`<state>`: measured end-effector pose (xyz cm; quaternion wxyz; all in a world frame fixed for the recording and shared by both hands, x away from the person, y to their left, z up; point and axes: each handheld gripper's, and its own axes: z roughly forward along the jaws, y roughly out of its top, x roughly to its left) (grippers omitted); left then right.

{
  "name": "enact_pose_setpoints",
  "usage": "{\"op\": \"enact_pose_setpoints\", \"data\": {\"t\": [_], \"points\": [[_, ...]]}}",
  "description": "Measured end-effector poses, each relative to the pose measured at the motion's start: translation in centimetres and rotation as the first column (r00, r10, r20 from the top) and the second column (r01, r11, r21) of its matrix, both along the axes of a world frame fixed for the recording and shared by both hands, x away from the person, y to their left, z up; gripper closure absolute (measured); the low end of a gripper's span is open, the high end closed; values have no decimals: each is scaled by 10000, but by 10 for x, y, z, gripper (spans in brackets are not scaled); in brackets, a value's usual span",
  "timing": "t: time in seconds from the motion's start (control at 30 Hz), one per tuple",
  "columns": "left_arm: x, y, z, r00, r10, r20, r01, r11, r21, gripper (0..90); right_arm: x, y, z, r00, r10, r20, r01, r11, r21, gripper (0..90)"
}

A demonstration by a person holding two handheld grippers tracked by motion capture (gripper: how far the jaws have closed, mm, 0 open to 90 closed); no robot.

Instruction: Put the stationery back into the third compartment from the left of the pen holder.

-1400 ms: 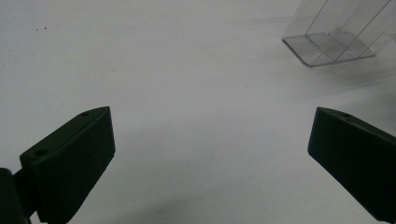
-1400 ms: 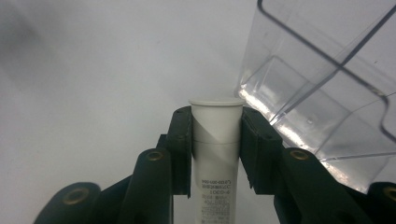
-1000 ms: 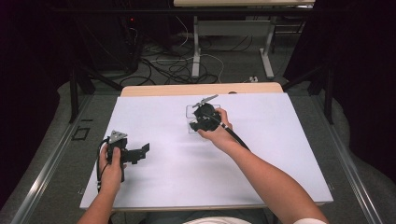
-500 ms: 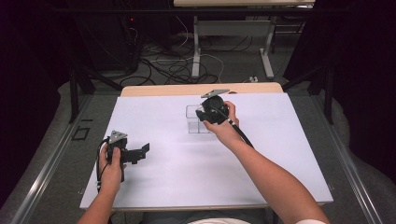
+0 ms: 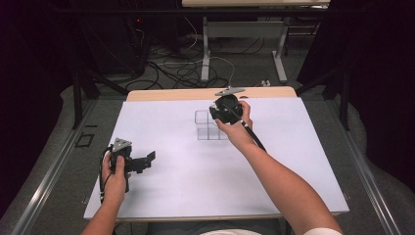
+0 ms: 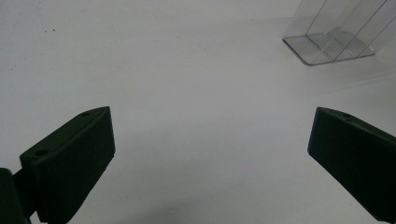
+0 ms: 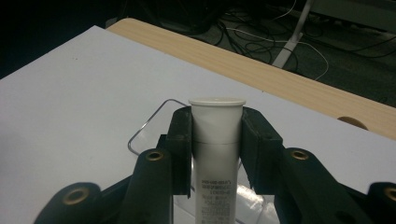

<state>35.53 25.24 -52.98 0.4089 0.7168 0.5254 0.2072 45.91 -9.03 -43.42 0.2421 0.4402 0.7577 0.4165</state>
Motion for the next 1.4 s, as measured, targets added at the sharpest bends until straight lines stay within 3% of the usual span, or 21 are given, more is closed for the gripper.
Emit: {"op": "enact_pose_setpoints", "data": {"t": [0.37, 0.73, 1.4], "points": [[0, 1, 0, 10000, 19, 40, -19, 10000, -49, 9, 15, -1, 1, 9982, -595, 96, 597, 9981, -140, 671], [0, 2, 0, 10000, 47, -37, -47, 9999, -118, 9, 29, -7, -8, 9926, -1218, -27, 1217, 9924, -196, 671], [0, 4, -1, 9999, 154, -37, -155, 9997, -205, 9, 37, -1, -23, 9904, -1376, -162, 1369, 9898, -402, 671]]}}
